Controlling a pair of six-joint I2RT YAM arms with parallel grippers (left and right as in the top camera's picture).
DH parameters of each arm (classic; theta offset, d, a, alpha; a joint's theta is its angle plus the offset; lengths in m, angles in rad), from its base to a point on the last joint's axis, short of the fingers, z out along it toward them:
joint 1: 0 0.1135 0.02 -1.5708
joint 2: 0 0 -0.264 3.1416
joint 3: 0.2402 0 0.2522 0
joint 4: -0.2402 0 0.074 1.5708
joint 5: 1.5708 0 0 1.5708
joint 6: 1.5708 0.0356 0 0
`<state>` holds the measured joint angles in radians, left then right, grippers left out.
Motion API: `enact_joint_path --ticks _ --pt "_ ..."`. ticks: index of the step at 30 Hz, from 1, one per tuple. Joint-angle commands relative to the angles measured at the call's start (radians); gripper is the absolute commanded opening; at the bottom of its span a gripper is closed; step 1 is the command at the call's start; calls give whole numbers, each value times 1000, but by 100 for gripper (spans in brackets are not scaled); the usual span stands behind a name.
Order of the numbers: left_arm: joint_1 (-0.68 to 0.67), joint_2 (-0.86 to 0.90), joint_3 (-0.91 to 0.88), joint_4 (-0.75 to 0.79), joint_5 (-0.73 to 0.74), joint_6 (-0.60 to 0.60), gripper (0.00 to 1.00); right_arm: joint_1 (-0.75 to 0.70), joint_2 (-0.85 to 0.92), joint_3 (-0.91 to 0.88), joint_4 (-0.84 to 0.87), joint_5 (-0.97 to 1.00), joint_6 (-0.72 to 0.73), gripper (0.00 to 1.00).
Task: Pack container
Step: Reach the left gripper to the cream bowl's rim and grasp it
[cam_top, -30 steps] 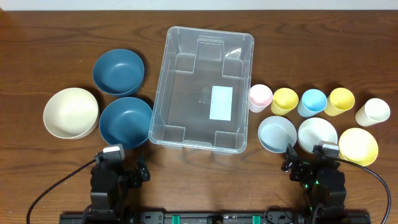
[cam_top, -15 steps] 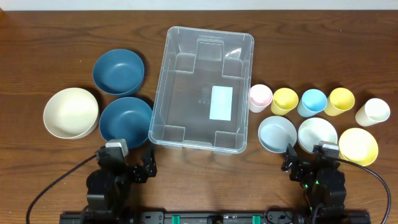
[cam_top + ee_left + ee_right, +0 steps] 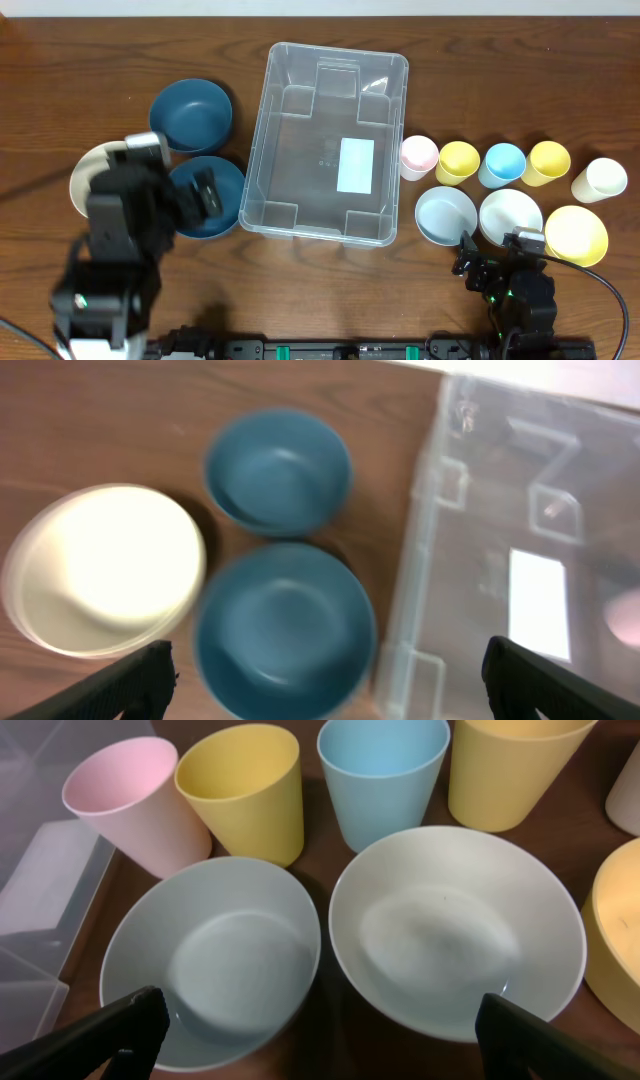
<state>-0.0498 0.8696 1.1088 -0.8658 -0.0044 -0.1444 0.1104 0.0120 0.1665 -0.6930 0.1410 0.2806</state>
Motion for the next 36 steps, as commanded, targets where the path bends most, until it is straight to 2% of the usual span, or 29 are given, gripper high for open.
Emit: enact_joint_path --ticks 1,6,9,12,17,22,36 --pt "55 144 173 -68 -62 92 98 -6 -6 -4 -2 1 11 99" --pt "89 261 262 -129 -56 101 98 -6 -6 -4 -2 1 11 99" --pt "143 312 261 -158 -140 25 98 -6 -6 -4 -2 1 11 99" --pt "242 386 261 -185 -145 -16 98 -6 -6 -4 -2 1 11 99" --pt "377 533 261 -172 -32 -2 98 -6 -6 -4 -2 1 11 99" --pt "389 665 261 -142 16 79 98 -6 -6 -4 -2 1 11 99" --pt "394 905 261 -44 -60 94 98 -6 -6 -4 -2 1 11 99"
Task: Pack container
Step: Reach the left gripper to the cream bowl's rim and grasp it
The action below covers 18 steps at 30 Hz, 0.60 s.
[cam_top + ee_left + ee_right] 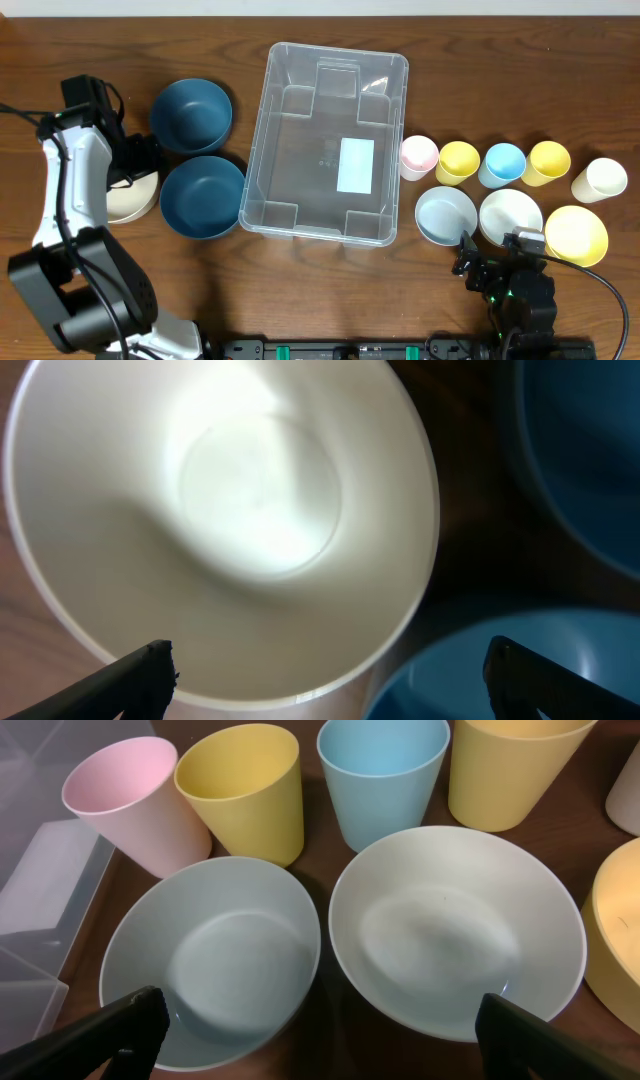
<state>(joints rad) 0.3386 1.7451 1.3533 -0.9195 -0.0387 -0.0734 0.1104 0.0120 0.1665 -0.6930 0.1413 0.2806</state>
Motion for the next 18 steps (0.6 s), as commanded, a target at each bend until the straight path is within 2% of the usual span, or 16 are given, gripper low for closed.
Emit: enact_joint_path --ticks 1,4,11,15,18 --pt "5 44 17 14 -26 40 99 -6 -6 -4 -2 0 11 99" --pt "5 85 17 21 -26 63 99 -6 -6 -4 -2 0 11 99" --pt "5 160 17 75 -50 71 90 -6 -6 -4 -2 0 11 99" --pt "5 180 17 100 -87 75 75 -6 -6 -4 -2 0 11 99" --pt "5 183 17 116 -87 74 56 -6 -6 -4 -2 0 11 99"
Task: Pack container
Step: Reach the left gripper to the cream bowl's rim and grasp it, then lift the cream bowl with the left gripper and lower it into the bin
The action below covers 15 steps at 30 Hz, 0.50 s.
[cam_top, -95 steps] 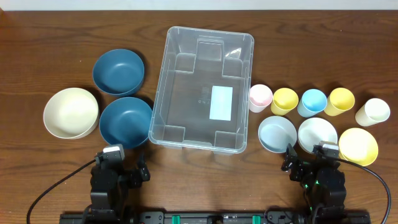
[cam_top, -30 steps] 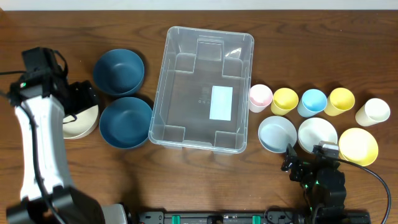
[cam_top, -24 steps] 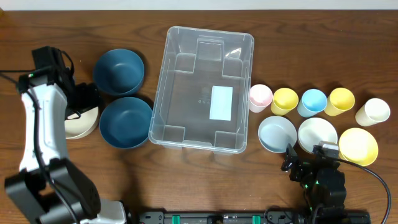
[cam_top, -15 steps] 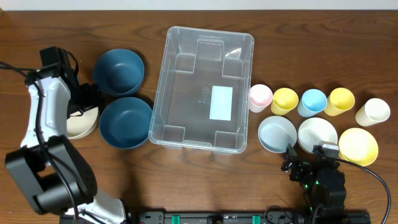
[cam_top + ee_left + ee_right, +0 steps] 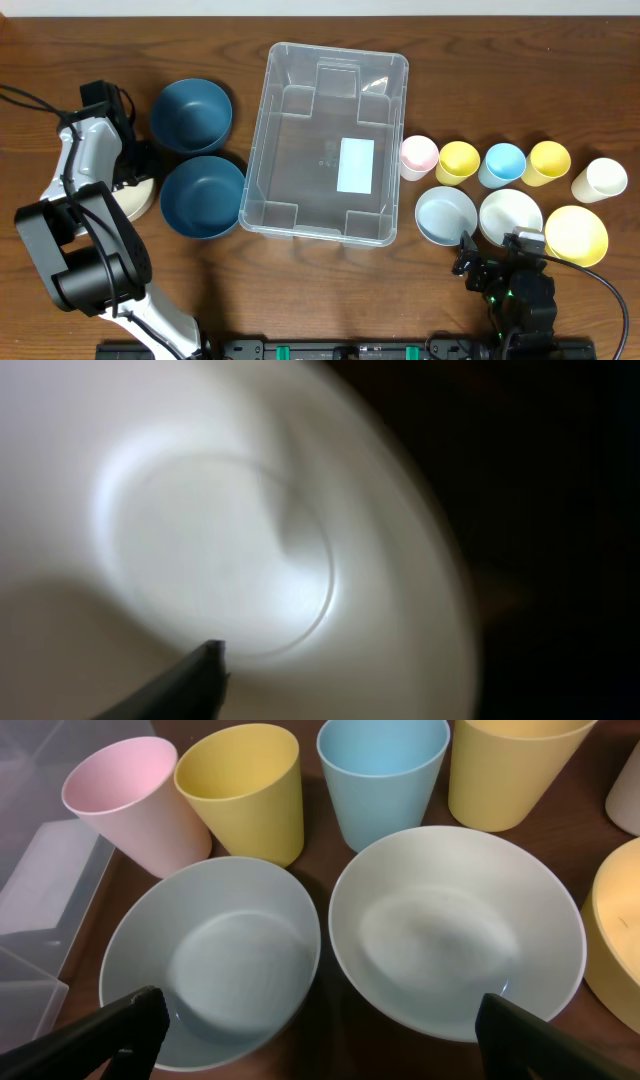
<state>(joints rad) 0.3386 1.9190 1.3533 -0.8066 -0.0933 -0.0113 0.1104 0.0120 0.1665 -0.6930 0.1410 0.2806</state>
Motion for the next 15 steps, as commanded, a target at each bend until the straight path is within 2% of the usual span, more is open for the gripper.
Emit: enact_joint_path --ticks 1,4,8,15 --pt "5 9 17 6 -32 12 48 -6 -6 -4 -2 1 11 99" --pt "5 6 21 6 -36 11 27 -6 -6 -4 -2 1 11 99" --pt "5 -25 37 -19 -39 10 8 -6 -6 -4 -2 1 11 99" --pt "5 -164 79 -75 -58 -29 6 -6 -6 -4 -2 1 11 99"
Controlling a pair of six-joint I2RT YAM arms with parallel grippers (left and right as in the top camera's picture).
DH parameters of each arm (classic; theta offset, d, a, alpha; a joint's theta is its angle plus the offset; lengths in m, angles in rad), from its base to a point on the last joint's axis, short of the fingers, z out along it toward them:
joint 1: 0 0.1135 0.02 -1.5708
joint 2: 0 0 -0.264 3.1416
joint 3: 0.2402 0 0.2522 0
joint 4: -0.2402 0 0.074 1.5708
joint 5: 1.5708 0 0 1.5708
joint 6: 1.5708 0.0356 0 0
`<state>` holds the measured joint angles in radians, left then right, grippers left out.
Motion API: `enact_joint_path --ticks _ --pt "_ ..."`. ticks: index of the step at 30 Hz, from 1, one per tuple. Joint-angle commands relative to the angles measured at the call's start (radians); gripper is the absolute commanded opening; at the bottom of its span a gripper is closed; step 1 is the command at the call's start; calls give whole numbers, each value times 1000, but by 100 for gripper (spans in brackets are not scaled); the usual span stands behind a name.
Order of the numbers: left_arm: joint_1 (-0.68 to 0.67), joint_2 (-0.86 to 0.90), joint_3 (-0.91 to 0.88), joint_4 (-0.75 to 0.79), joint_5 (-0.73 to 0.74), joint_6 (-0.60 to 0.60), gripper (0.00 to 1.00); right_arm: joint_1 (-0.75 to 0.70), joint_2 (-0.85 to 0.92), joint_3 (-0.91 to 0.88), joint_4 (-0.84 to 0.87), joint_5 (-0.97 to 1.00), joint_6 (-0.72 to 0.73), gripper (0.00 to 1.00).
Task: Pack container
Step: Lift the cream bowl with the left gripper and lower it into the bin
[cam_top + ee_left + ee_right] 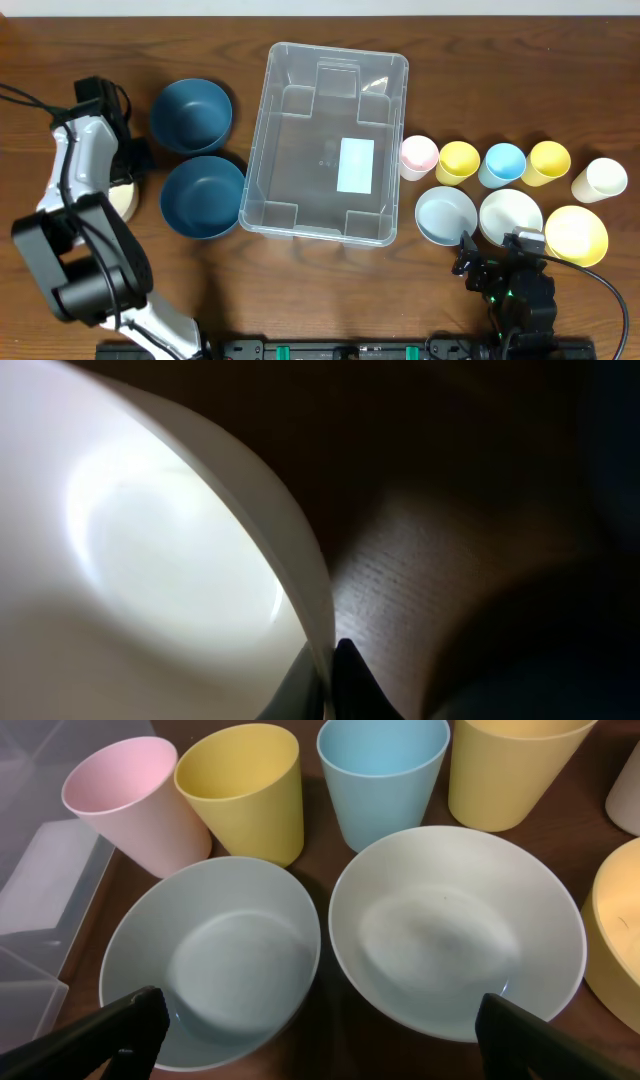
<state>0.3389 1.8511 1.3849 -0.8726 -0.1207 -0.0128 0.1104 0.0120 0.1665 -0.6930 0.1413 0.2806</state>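
Note:
The clear plastic container (325,140) stands mid-table with nothing in it. At far left my left gripper (130,172) is down on the cream bowl (122,203), most of which is hidden under the arm. In the left wrist view the bowl's (150,560) right rim runs between the fingers, and the left gripper (333,672) is shut on that rim. At the near right my right gripper (497,250) rests open, facing a pale blue bowl (210,955) and a white bowl (455,930); nothing lies inside the right gripper (318,1015).
Two dark blue bowls (190,113) (203,196) sit between the left arm and the container. Right of the container stand pink (418,156), yellow (458,162), blue (502,165), yellow (548,162) and cream (600,180) cups, and a yellow bowl (576,235).
My left gripper has shut on the cream bowl's right rim; before, only one finger showed over the bowl's inside. The bowl sits slightly further left. The right arm has not moved.
My left gripper was open high above the blue and cream bowls. Then it was open over the cream bowl, then low inside it. Now it pinches the bowl's rim. The right arm, cups and container have stayed put throughout.

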Motion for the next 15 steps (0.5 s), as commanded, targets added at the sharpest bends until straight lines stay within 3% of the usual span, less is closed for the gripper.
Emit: enact_joint_path --ticks 1,9,15 --pt "4 -127 48 -14 -31 -41 6 -6 -6 -4 -2 0 11 99" --pt "-85 -394 48 -61 58 -74 6 -6 -6 -4 -2 0 11 99" --pt "-383 -573 48 -48 147 -1 6 -6 -6 -4 -2 0 11 99"
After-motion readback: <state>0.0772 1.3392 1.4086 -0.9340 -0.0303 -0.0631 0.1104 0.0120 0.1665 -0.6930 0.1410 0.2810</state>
